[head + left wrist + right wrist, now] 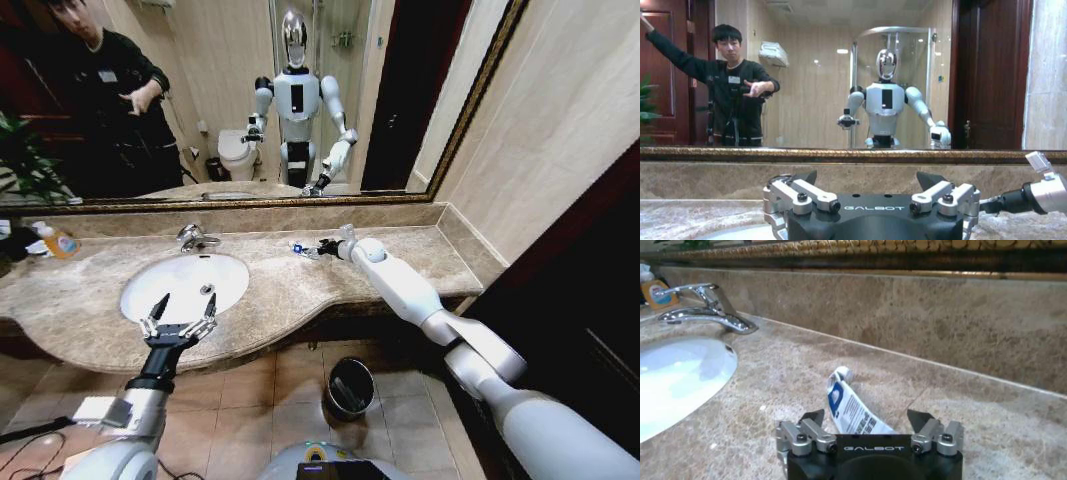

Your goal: Pick up the trash from the sink and place it in the trash bin.

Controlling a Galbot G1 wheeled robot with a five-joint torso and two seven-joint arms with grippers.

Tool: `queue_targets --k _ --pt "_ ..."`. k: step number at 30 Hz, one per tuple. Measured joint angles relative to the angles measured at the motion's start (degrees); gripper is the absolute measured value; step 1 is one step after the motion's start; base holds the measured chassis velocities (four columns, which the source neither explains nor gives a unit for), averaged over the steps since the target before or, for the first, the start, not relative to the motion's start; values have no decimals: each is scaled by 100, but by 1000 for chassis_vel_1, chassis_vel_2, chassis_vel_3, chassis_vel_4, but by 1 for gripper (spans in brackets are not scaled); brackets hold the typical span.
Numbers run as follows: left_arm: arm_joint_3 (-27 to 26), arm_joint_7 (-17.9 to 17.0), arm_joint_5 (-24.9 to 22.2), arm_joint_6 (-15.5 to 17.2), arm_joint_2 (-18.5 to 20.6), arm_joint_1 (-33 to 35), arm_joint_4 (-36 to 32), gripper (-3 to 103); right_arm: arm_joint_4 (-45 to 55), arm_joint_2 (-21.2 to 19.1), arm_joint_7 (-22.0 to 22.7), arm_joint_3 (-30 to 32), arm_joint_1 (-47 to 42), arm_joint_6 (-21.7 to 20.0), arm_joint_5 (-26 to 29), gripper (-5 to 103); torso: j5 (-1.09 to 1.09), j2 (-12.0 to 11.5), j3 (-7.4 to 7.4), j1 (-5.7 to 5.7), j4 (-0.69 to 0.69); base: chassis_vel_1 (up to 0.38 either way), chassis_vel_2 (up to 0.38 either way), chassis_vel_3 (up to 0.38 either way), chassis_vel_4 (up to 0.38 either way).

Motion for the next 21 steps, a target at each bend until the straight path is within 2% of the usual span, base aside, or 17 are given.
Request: queue_targets --k 4,6,7,9,12,13,15,17,18,20,21 --pt "0 0 0 0 0 0 0 100 -68 59 -17 47 -23 34 -22 78 0 0 0 0 0 0 0 0 0" --pt "0 0 0 0 0 0 0 100 -110 93 -16 61 -53 105 -60 66 0 0 0 0 1 0 0 0 0" --pt "0 0 0 0 0 0 0 100 -110 93 -16 61 -53 105 -60 66 0 0 0 0 1 0 0 0 0" --pt "0 0 0 0 0 0 0 100 -117 97 -2 61 -82 166 -77 56 0 0 0 0 1 0 0 0 0" --pt "0 0 0 0 0 0 0 100 -116 80 9 61 -100 230 -77 50 0 0 0 0 1 0 0 0 0" --pt "0 0 0 0 0 0 0 100 -109 52 4 61 -112 296 -72 40 0 0 0 0 1 0 0 0 0" --pt "0 0 0 0 0 0 0 100 -96 34 1 61 -119 329 -67 40 0 0 0 0 1 0 0 0 0" --pt "0 0 0 0 0 0 0 100 -9 -44 -6 52 -153 398 -46 28 0 0 0 0 0 0 0 0 0" --pt "0 0 0 0 0 0 0 100 -9 -44 -6 52 -153 398 -46 28 0 0 0 0 0 0 0 0 0" --pt "0 0 0 0 0 0 0 100 35 -85 0 28 -182 482 -39 18 0 0 0 0 0 0 0 0 0" --pt "0 0 0 0 0 0 0 100 49 -108 3 7 -199 534 -39 18 1 0 0 0 0 0 0 0 0"
